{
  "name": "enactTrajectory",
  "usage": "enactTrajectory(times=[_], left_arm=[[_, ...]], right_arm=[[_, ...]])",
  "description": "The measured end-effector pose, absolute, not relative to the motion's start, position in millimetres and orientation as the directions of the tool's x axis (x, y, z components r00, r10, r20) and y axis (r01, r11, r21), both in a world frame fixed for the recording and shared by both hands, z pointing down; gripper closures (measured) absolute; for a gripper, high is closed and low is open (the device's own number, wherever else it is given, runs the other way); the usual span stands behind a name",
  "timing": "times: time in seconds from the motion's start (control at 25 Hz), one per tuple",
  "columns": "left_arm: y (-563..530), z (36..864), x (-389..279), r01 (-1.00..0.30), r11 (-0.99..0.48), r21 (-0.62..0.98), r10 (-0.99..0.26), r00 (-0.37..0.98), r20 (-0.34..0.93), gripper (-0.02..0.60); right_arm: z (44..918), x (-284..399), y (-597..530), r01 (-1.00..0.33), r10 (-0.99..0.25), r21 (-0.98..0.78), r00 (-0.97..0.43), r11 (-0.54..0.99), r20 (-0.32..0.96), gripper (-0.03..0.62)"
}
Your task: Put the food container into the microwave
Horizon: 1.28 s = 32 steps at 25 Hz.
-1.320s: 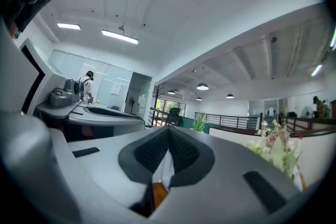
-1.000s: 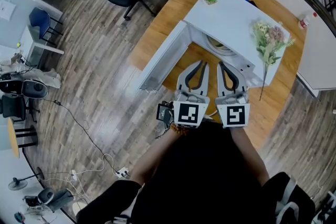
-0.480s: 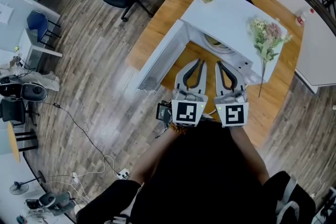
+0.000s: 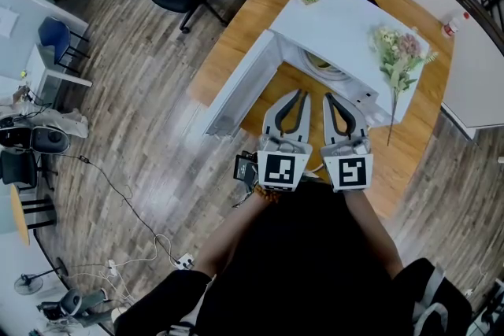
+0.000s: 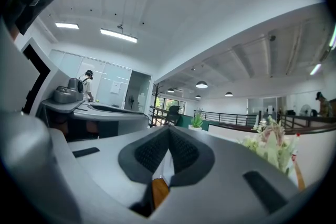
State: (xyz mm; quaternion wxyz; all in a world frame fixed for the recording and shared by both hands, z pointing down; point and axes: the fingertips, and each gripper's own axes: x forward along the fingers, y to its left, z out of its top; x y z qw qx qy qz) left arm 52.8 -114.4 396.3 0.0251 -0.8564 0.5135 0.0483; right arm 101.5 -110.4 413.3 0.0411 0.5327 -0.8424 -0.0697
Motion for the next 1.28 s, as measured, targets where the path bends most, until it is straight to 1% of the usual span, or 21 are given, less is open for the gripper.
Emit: enactTrajectory(times=[0.28, 0.44, 0.68, 0.8, 0.92, 1.08, 1.28], left_arm=[[-111, 401, 58, -0.873, -0.487, -0.007, -0.869, 0.486, -0.096, 0.532], [-111, 396, 59, -0.873, -0.487, -0.005, -0.867, 0.485, -0.116, 0.532], [-110, 402, 58, -0.870, -0.492, -0.022, -0.866, 0.492, -0.089, 0.532], [-110, 396, 57, -0.872, -0.490, -0.005, -0.865, 0.487, -0.118, 0.532], [-108, 401, 59, -0.869, -0.495, 0.000, -0.864, 0.493, -0.102, 0.532], [-108, 398, 62, -0.864, -0.503, -0.001, -0.858, 0.499, -0.119, 0.532], [-108, 402, 65, -0.859, -0.512, -0.007, -0.854, 0.510, -0.107, 0.532]], right_arm=[[416, 100, -109, -0.886, -0.897, 0.157, -0.443, 0.437, 0.002, 0.589], [417, 100, -110, -0.887, -0.898, 0.154, -0.441, 0.436, 0.004, 0.589], [420, 100, -110, -0.889, -0.898, 0.142, -0.439, 0.436, 0.015, 0.589], [421, 100, -110, -0.888, -0.898, 0.142, -0.440, 0.438, 0.018, 0.589], [424, 100, -109, -0.888, -0.899, 0.143, -0.437, 0.436, 0.031, 0.589], [429, 105, -109, -0.893, -0.902, 0.131, -0.429, 0.431, 0.047, 0.589], [440, 109, -112, -0.900, -0.905, 0.096, -0.419, 0.425, 0.070, 0.589]])
